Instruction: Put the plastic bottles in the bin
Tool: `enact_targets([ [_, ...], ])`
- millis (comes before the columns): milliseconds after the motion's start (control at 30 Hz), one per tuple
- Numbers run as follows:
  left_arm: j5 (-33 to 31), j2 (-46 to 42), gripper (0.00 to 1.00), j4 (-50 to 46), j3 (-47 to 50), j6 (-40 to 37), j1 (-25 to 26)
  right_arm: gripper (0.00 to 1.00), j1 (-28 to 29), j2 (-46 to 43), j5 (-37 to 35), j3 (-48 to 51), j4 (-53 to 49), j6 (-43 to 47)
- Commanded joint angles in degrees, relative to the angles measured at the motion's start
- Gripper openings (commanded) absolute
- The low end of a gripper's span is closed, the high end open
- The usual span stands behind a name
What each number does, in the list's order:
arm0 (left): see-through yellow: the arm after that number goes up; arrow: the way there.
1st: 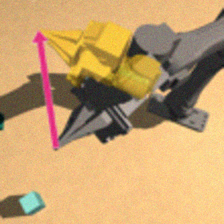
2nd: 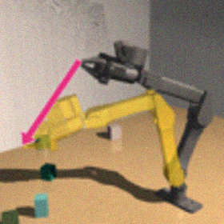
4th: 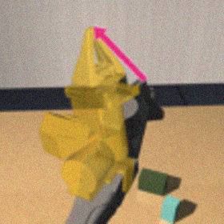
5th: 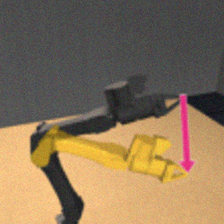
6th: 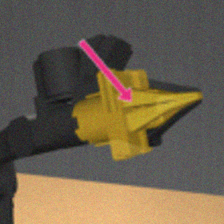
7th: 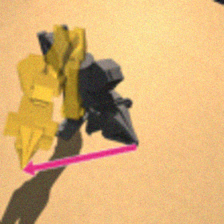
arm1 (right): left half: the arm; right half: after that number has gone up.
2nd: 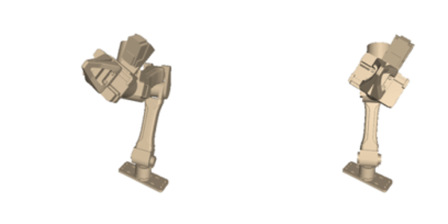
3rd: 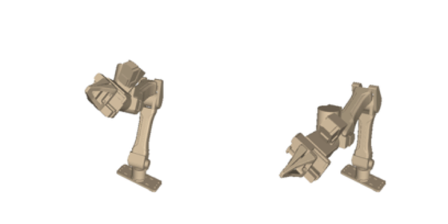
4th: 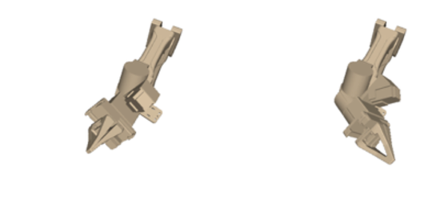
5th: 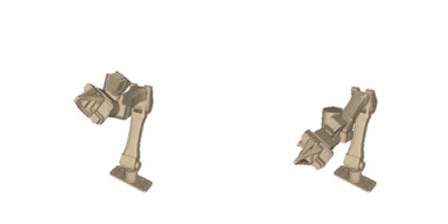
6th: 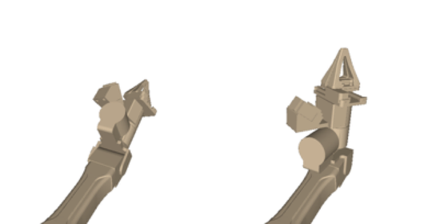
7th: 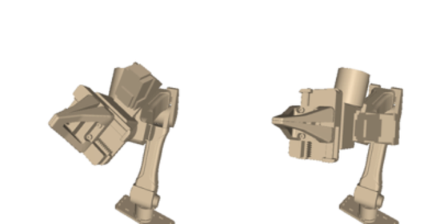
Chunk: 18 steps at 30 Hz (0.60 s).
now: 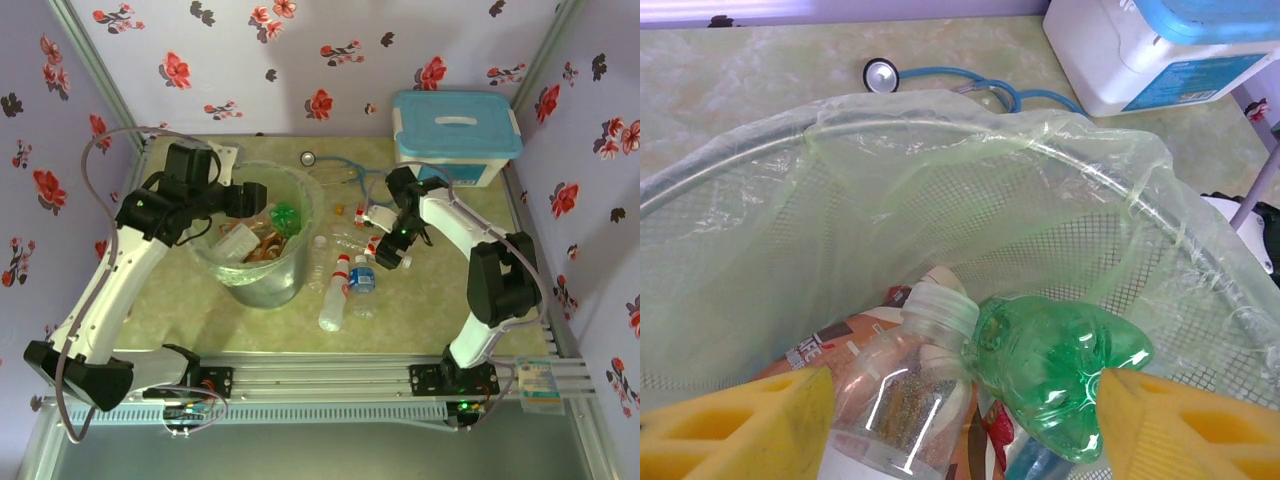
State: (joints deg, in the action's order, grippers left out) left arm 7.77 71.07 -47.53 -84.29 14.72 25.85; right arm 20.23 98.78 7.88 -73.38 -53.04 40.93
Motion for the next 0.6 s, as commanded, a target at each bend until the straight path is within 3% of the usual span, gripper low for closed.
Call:
enact_targets([
  [0, 0.7, -0.4, 0.70, 1.5, 0.5, 0.7, -0.5, 0.96, 0.1, 1.9, 2.0, 1.0, 3.2, 0.4],
  [300, 0.1, -2.3, 0.70, 4.4, 3.0, 1.2, -0.6, 0.94, 0.1, 5.4, 1.3, 1.3, 6.6, -0.1],
  [567, -0.4, -3.3, 0.71, 5.1, 4.0, 1.4, -1.6, 0.86, -0.1, 5.1, 1.2, 1.9, 7.7, 0.2],
])
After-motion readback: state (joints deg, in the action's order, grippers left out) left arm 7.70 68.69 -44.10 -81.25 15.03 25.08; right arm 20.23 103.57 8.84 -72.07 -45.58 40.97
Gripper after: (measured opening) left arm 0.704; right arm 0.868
